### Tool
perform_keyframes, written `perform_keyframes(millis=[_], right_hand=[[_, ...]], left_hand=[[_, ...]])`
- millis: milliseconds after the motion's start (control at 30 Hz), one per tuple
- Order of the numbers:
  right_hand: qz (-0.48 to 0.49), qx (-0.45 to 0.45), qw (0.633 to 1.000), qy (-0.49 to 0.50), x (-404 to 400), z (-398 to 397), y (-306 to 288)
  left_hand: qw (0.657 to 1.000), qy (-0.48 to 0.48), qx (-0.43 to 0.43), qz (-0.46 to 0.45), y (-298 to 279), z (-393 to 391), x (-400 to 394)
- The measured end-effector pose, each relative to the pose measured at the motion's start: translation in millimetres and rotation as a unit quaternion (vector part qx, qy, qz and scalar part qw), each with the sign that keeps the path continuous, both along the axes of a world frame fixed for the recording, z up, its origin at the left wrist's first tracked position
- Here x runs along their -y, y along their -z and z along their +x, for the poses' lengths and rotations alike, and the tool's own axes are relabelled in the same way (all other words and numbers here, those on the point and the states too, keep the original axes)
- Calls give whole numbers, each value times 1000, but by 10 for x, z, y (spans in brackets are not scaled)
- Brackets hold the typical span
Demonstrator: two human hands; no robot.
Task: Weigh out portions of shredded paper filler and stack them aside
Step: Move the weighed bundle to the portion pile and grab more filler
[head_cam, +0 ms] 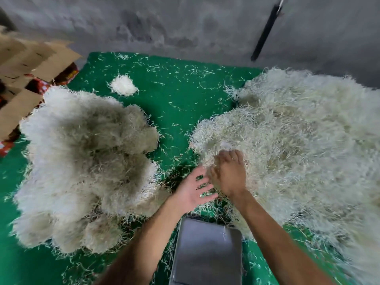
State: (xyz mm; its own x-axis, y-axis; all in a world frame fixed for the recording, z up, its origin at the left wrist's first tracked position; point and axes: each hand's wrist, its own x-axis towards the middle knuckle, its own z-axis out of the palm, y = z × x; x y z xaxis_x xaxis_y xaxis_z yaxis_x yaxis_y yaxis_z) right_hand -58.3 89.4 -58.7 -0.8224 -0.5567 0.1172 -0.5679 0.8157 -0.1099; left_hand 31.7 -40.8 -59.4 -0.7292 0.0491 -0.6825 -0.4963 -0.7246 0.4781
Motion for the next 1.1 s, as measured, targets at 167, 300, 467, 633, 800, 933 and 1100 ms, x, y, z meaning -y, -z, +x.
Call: perform_keyframes(millis=[167, 300, 467, 633, 800, 933, 1100], right_hand=[[-224, -24, 972, -71, 295, 285, -386], [-362, 68, 929, -35, 93, 201, -695], [-192, 88, 977, 34, 0, 60, -939], [-250, 51, 962, 97, -63, -64, -1245], [-119, -38, 988, 90, -192, -38, -1350], [-284, 118, 949, 65, -321, 83, -1195], [-448, 184, 851, 202, -526, -35, -1143]], left_hand=[[999, -34, -34, -16, -483, -320, 160], [939, -76, -65, -328, -1077, -699, 293], [799, 142, -213, -544, -1864, -828, 319], [523, 371, -175, -747, -2154, -787, 127], [434, 408, -104, -796, -2318, -823, 236], [691, 268, -177, -648, -2529, -843, 72], [893, 112, -194, -391, -2667, -860, -125]])
